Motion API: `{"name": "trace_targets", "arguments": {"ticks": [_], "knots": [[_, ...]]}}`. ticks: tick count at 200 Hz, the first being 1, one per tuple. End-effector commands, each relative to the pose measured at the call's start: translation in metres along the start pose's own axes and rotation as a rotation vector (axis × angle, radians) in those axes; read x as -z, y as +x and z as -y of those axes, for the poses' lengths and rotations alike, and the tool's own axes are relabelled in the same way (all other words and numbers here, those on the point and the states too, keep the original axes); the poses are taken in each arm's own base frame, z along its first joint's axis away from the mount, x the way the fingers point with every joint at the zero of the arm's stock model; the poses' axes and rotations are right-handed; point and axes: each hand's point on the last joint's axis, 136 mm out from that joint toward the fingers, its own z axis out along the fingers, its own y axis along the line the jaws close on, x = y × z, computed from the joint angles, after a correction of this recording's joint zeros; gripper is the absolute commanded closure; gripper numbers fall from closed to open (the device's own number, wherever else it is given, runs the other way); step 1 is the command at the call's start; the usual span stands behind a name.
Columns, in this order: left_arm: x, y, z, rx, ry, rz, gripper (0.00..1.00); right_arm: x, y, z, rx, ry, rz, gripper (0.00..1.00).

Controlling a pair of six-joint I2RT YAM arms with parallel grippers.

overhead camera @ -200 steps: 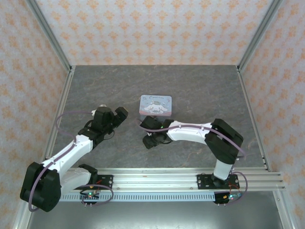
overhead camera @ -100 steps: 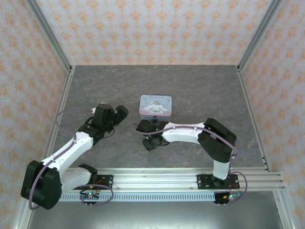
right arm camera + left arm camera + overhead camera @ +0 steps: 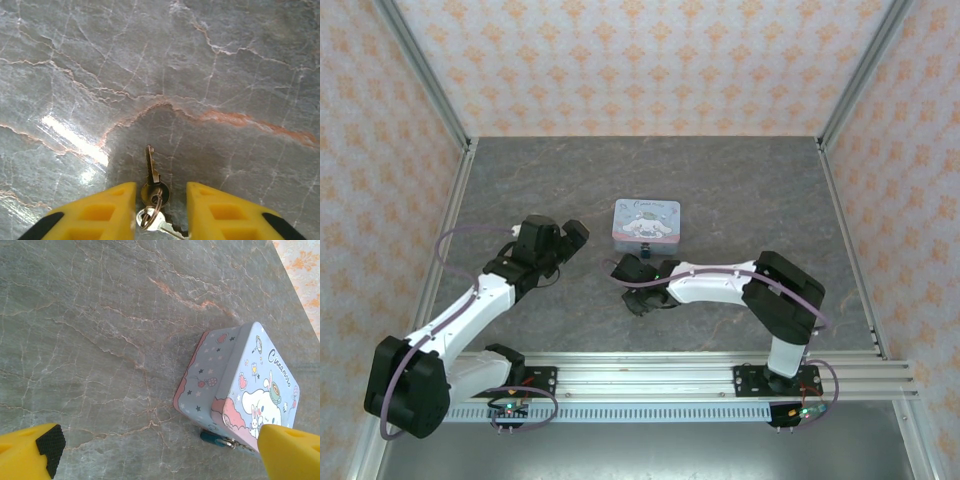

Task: Unlock the padlock with the key

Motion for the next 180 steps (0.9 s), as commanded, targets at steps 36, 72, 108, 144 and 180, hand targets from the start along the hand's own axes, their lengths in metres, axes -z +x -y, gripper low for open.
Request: {"name": "trace_targets", "arguments": {"ticks": [36,72,108,144,180], "knots": [[-0.009,-0.008,-0.002,0.028,-0.049,0.011,0.00,-0.018,0.039,0.008,-0.010,0.032,-0.123,0.97],[-0.020,-0.005,-0.003,0.016,-0.066,-0.014,0.00,-0.016,0.024,0.012,-0.039,0.047,-0.054,1.00],[-0.028,0.006,0.003,-0.044,-0.053,-0.072,0.00,0.010,-0.007,0.005,-0.132,-0.088,0.051,1.00],[-0.036,0.027,0.024,-0.086,0.058,-0.142,0.00,0.030,-0.022,0.009,-0.220,-0.180,0.131,1.00],[-0.044,0.054,0.043,-0.122,0.116,-0.208,0.03,0.039,-0.025,0.013,-0.265,-0.210,0.166,1.00]]}}
